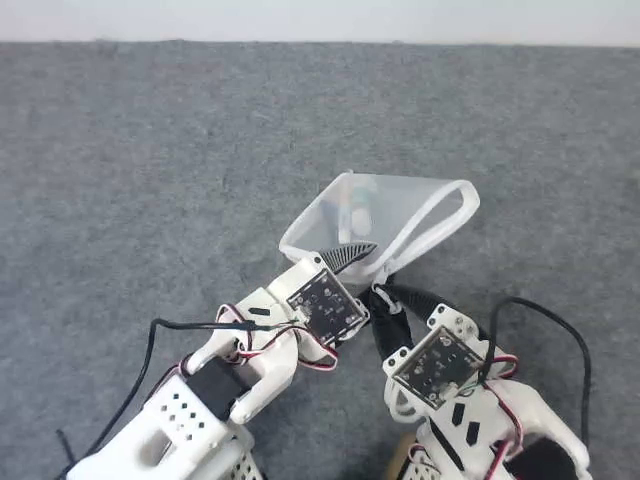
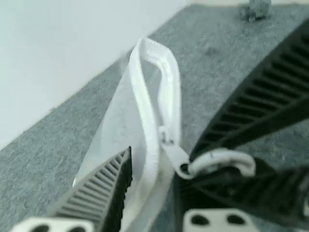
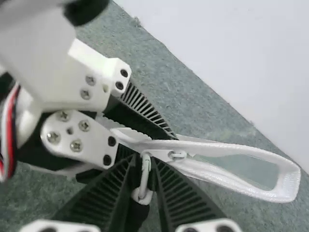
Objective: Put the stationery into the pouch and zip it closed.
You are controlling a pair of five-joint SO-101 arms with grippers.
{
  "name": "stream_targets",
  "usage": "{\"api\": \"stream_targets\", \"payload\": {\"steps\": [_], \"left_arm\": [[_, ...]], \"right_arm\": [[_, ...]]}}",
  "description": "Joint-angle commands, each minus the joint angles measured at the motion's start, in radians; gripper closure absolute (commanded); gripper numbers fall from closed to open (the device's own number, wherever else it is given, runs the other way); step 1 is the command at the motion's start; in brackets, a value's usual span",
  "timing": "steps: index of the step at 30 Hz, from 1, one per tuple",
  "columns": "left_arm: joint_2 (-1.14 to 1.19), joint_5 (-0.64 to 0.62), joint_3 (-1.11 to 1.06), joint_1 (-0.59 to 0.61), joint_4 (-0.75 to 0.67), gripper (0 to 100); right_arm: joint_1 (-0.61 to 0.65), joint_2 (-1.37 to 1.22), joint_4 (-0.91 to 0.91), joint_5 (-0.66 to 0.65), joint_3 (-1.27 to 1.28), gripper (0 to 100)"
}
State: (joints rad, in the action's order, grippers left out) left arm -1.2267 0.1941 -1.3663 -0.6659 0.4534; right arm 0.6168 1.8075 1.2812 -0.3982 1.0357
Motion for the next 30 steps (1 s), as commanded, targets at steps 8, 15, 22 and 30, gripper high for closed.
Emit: {"api": "stream_targets", "payload": {"steps": [8,15,22,30], "left_arm": [[-0.017,0.058,0.004,-0.002,-0.074,99],[-0.015,0.063,0.002,0.003,-0.074,99],[-0.015,0.063,0.002,0.003,-0.072,99],[-0.015,0.063,0.001,0.005,-0.071,99]], "right_arm": [[-0.131,0.007,-0.179,0.176,0.002,99.1],[-0.225,0.008,-0.331,0.282,0.071,99.1],[-0.331,0.005,-0.432,0.293,0.138,99.1],[-0.432,-0.002,-0.565,0.293,0.23,99.1]]}}
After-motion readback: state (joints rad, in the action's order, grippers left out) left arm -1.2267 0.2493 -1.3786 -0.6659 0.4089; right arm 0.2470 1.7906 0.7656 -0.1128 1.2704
